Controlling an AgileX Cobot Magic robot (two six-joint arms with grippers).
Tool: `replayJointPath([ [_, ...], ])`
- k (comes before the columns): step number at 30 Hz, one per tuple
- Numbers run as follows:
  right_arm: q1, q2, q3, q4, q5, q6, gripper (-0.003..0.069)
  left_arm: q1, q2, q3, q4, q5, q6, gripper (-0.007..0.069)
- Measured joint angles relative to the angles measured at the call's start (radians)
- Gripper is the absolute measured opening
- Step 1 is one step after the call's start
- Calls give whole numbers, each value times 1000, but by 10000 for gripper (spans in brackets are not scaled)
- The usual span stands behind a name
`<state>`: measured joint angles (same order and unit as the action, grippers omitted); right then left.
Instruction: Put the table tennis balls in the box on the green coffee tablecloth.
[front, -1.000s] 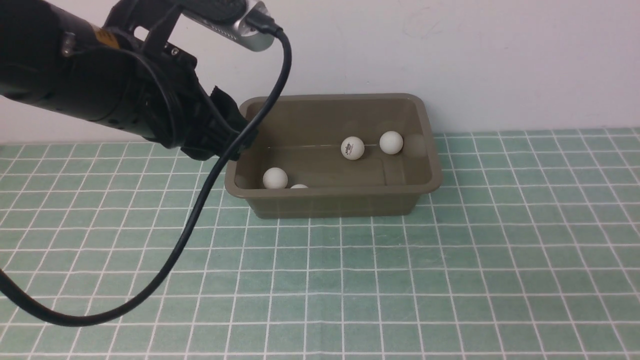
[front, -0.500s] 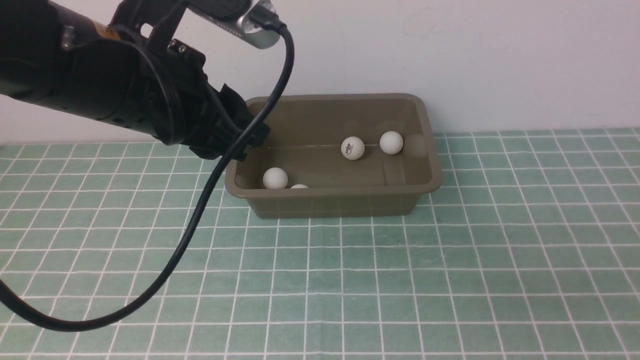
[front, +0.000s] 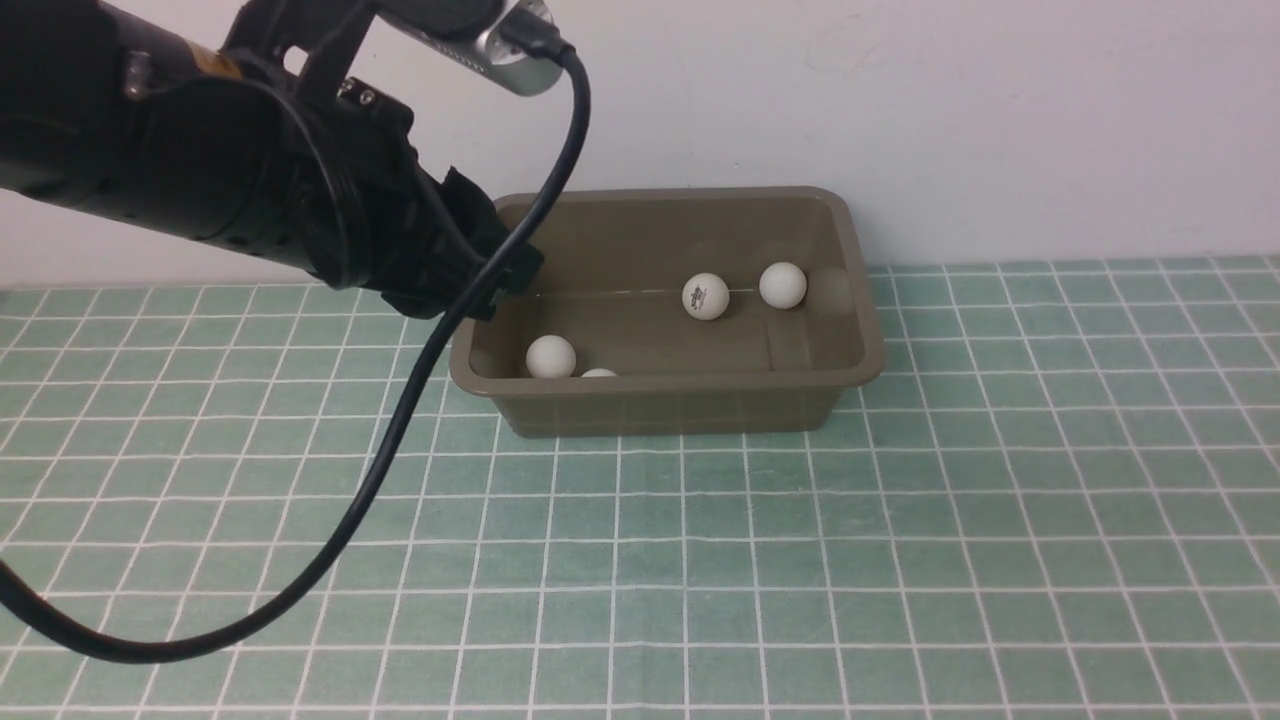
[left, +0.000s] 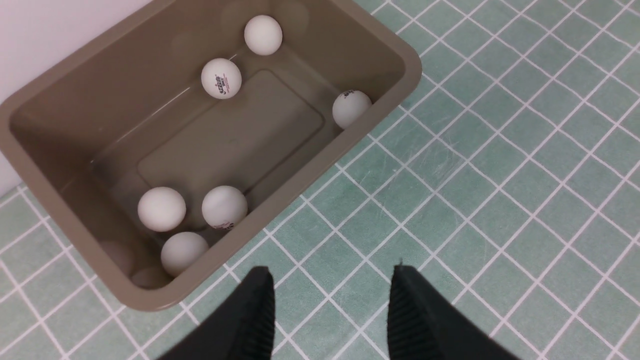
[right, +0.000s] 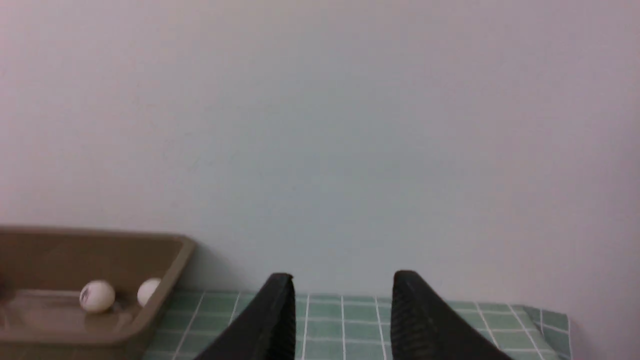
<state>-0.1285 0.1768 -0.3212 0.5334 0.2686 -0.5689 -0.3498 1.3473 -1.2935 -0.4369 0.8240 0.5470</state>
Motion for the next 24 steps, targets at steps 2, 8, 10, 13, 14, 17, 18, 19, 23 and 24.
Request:
replayJointPath([
  [2, 0, -20, 0, -49, 85, 0, 255, 0, 0, 0, -13, 0, 11, 288],
  [8, 48, -63, 35, -99, 169, 0, 255, 0, 0, 0, -49, 8, 27, 288],
  [10, 101, -88, 76, -103, 171, 0, 255, 0, 0, 0, -54, 9, 27, 288],
  [13, 149, -112, 100, -103, 175, 0, 255, 0, 0, 0, -54, 9, 27, 288],
  [14, 154, -119, 104, -102, 175, 0, 255, 0, 0, 0, -54, 9, 27, 288],
  [17, 161, -139, 114, -81, 171, 0, 255, 0, 0, 0, -54, 9, 27, 288],
  [18, 161, -148, 121, -71, 168, 0, 255, 0, 0, 0, -54, 9, 29, 288],
  [19, 161, -161, 133, -61, 168, 0, 255, 0, 0, 0, -54, 9, 31, 288],
  [23, 161, -188, 198, -55, 162, 0, 255, 0, 0, 0, -54, 9, 35, 288],
  [24, 161, -189, 214, -55, 162, 0, 255, 0, 0, 0, -54, 9, 35, 288],
])
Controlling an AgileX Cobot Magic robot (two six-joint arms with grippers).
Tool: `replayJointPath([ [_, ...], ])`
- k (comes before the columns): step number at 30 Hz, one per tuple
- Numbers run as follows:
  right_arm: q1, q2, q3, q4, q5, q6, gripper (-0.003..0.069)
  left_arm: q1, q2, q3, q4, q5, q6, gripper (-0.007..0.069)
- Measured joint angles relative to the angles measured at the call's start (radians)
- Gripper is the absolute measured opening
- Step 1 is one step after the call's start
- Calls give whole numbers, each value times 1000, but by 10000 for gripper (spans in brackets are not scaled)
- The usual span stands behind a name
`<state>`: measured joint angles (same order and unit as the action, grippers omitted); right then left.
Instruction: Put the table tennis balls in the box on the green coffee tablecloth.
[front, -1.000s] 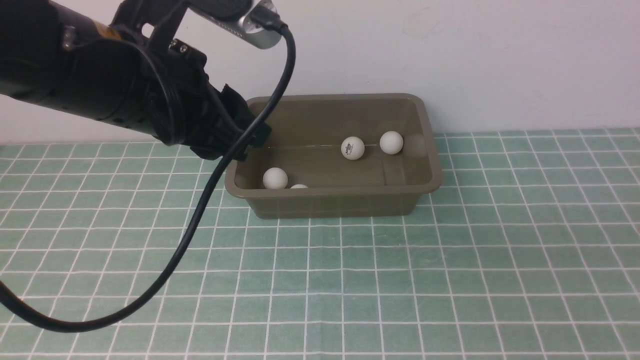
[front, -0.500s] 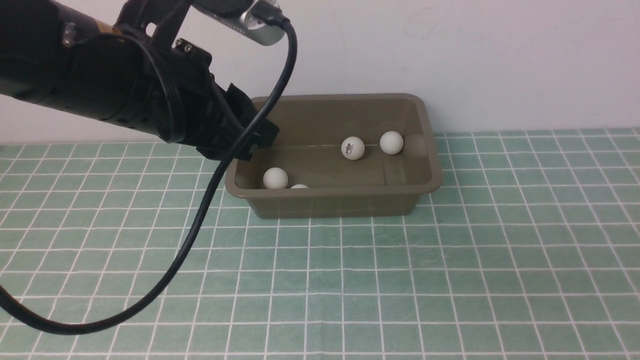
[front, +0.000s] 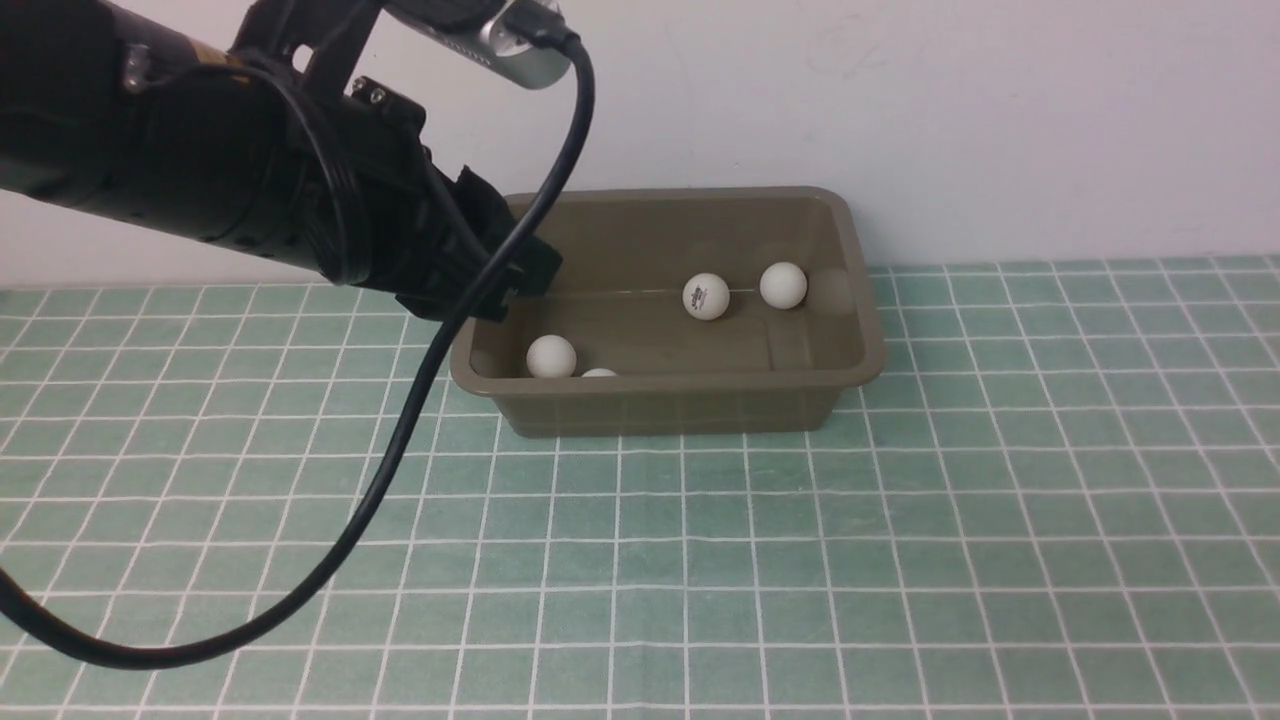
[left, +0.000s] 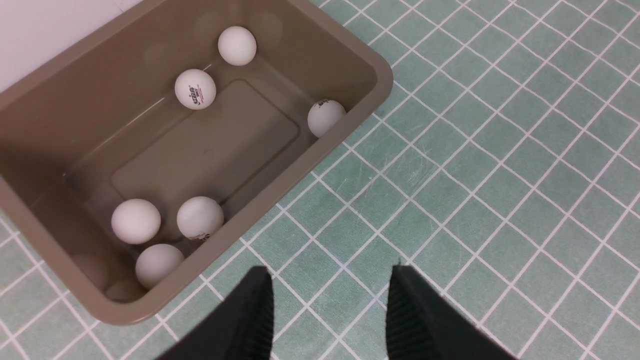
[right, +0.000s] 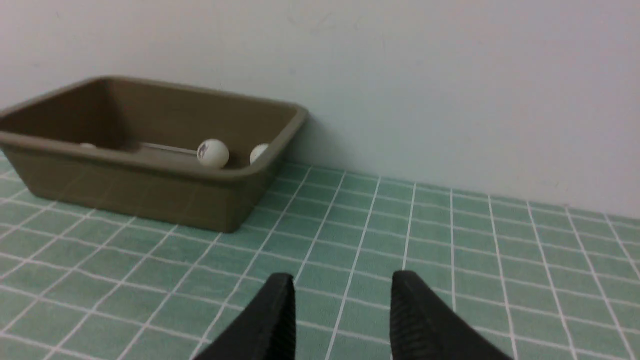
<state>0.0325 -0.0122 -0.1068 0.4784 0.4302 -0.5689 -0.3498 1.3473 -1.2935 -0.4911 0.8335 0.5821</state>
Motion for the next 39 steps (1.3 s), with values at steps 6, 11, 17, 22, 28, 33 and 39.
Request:
replayJointPath([
  [6, 0, 0, 89, -29, 7, 0, 255, 0, 0, 0, -1, 0, 8, 288],
  [11, 0, 0, 96, -102, 17, 0, 255, 0, 0, 0, -1, 0, 20, 288],
  [17, 0, 0, 112, -112, 47, 0, 255, 0, 0, 0, -1, 0, 42, 288],
  [22, 0, 0, 119, -112, 34, 0, 255, 0, 0, 0, -1, 1, 44, 288],
  [28, 0, 0, 120, -103, 30, 0, 255, 0, 0, 0, -1, 30, 44, 288],
  [33, 0, 0, 121, -89, 24, 0, 255, 0, 0, 0, -23, 29, 48, 288],
  [39, 0, 0, 121, -89, 23, 0, 255, 0, 0, 0, -147, 5, 153, 288],
])
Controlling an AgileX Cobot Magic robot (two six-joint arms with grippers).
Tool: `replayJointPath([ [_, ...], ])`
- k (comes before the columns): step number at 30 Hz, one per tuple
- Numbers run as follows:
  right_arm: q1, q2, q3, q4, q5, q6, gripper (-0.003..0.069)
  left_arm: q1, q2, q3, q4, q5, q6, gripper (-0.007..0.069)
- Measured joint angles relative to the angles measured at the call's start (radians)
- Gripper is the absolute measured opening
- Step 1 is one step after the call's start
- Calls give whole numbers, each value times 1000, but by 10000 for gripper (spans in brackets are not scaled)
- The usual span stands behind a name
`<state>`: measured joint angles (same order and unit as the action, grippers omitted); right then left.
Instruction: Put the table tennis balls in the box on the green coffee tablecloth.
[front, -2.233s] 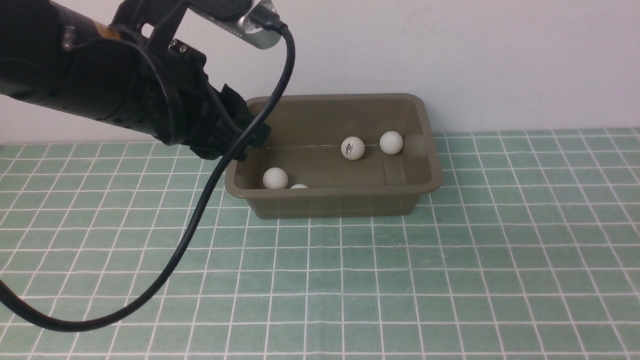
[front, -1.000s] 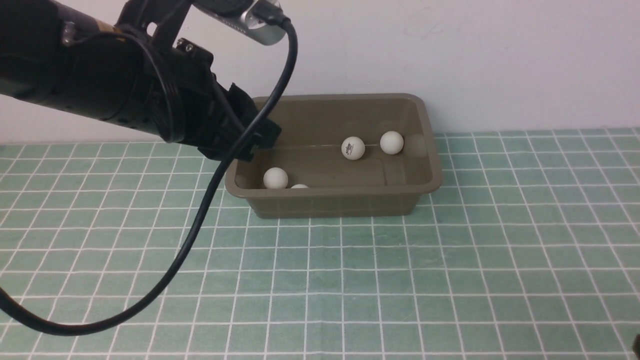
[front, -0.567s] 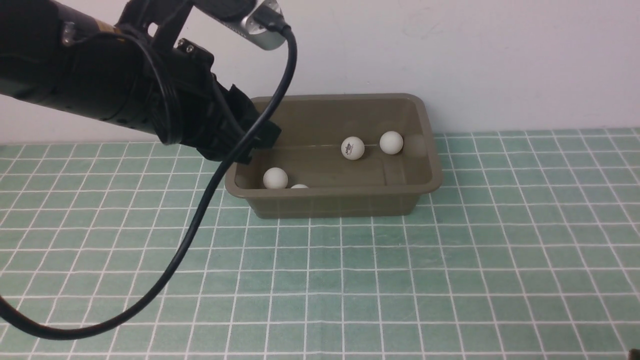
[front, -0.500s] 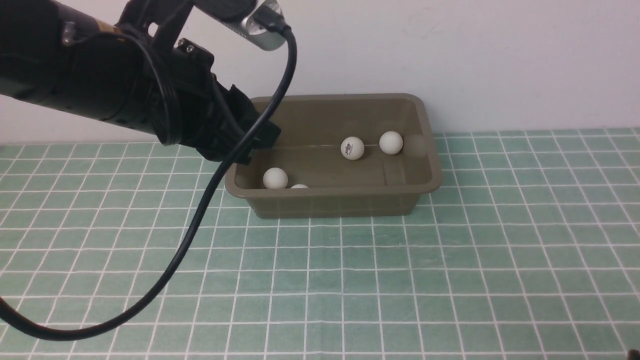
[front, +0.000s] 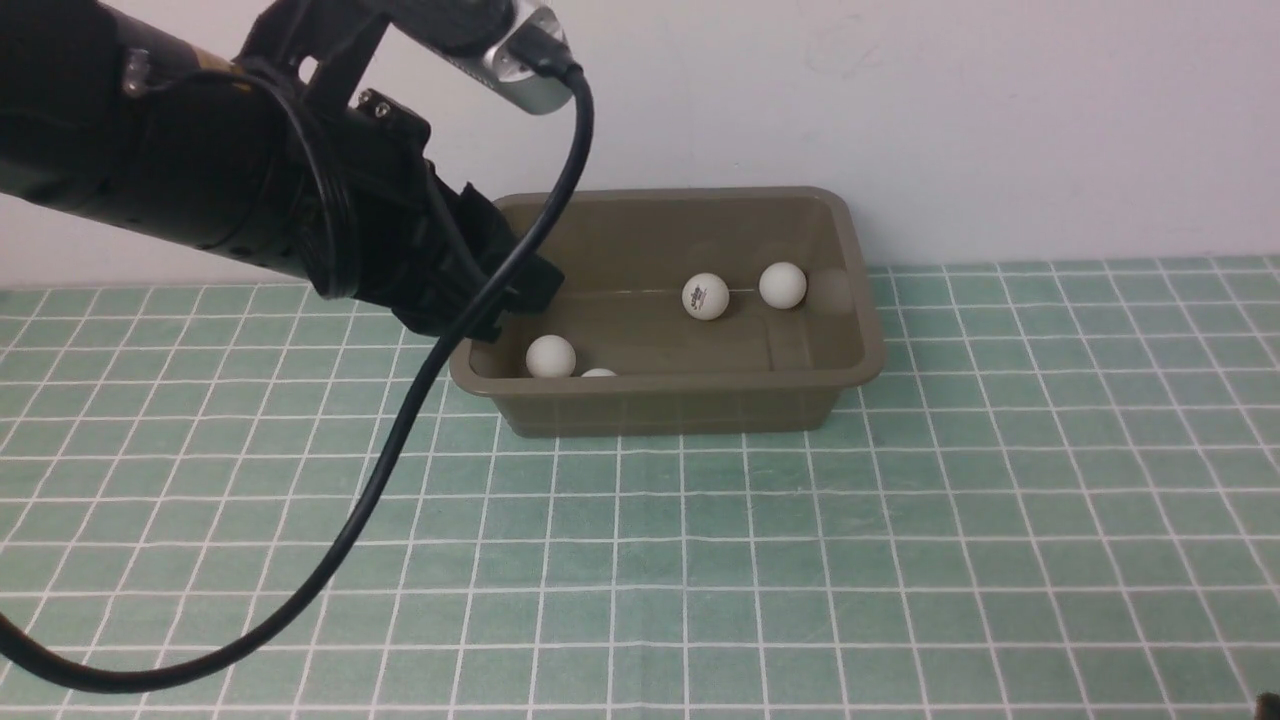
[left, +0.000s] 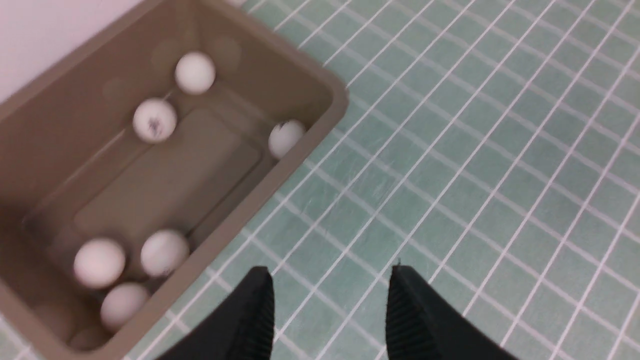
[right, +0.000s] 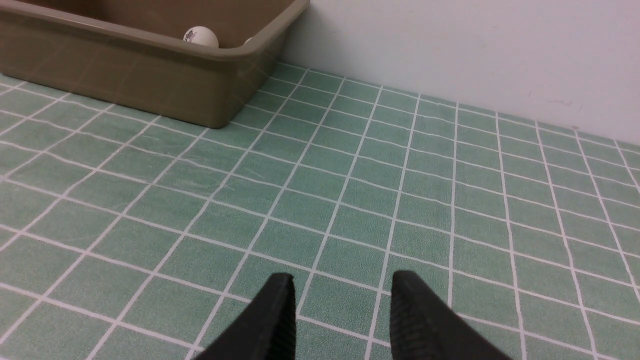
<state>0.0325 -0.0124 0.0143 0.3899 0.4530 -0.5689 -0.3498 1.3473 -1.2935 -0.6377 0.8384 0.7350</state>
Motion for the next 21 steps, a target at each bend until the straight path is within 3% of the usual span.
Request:
replayJointPath([
  [6, 0, 0, 1, 0, 0, 0, 254, 0, 0, 0, -165, -4, 5, 288],
  [12, 0, 0, 1, 0, -1, 0, 253, 0, 0, 0, -251, -5, 5, 288],
  [17, 0, 0, 1, 1, -2, 0, 253, 0, 0, 0, -270, -10, 20, 288],
  [21, 0, 0, 1, 3, -3, 0, 253, 0, 0, 0, -189, -10, 34, 288],
])
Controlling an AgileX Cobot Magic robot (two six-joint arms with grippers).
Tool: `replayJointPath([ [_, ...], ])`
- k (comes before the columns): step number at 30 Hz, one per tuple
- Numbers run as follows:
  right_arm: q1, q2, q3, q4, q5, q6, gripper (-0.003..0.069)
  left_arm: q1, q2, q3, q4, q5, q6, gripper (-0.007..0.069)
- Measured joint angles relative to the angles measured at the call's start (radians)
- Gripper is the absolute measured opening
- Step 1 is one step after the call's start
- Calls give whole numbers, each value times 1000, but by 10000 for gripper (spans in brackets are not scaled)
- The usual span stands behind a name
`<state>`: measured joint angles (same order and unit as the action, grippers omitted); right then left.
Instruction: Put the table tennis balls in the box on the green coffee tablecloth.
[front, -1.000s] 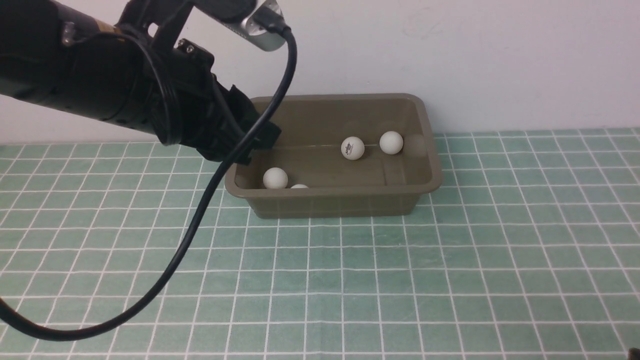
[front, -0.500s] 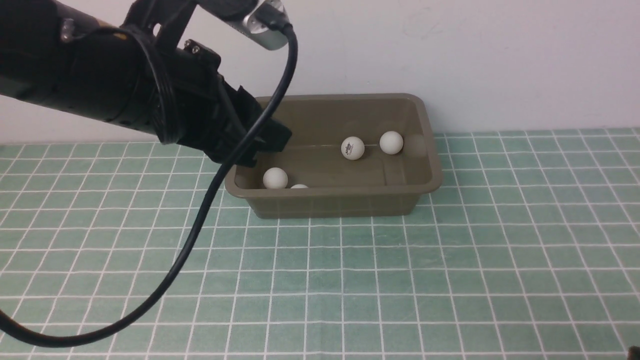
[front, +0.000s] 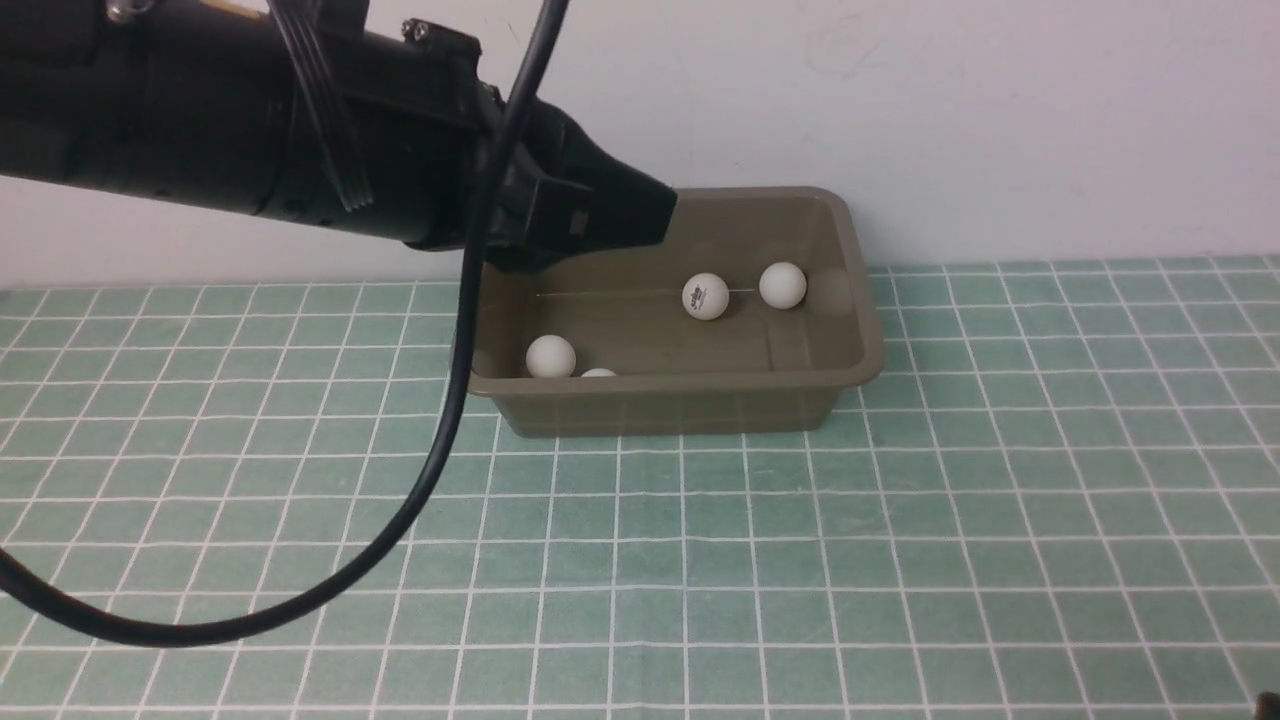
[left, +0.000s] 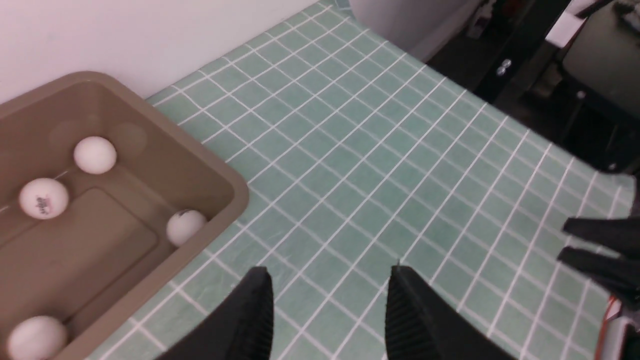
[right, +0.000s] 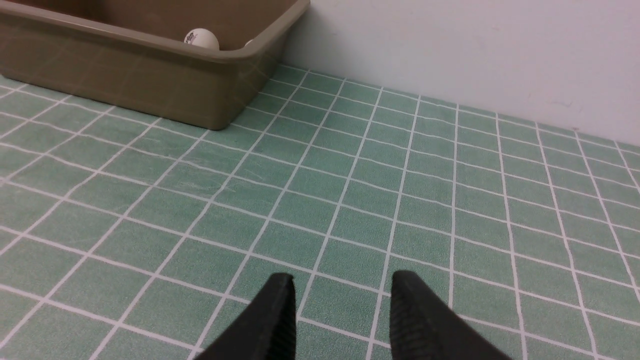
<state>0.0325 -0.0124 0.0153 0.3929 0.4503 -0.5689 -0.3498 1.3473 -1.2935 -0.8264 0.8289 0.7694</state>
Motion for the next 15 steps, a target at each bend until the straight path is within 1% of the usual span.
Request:
replayJointPath([
  [4, 0, 0, 0, 0, -1, 0, 253, 16, -46, 45, 137, 0, 6, 288],
  [7, 0, 0, 0, 0, -1, 0, 253, 91, -129, 136, 165, 0, 7, 288],
  [9, 0, 0, 0, 0, -1, 0, 253, 172, -200, 215, 161, 0, 7, 288],
  [11, 0, 0, 0, 0, -1, 0, 253, 300, -301, 345, 145, -19, 8, 288],
  [15, 0, 0, 0, 0, -1, 0, 253, 468, -442, 508, 137, -76, 9, 288],
])
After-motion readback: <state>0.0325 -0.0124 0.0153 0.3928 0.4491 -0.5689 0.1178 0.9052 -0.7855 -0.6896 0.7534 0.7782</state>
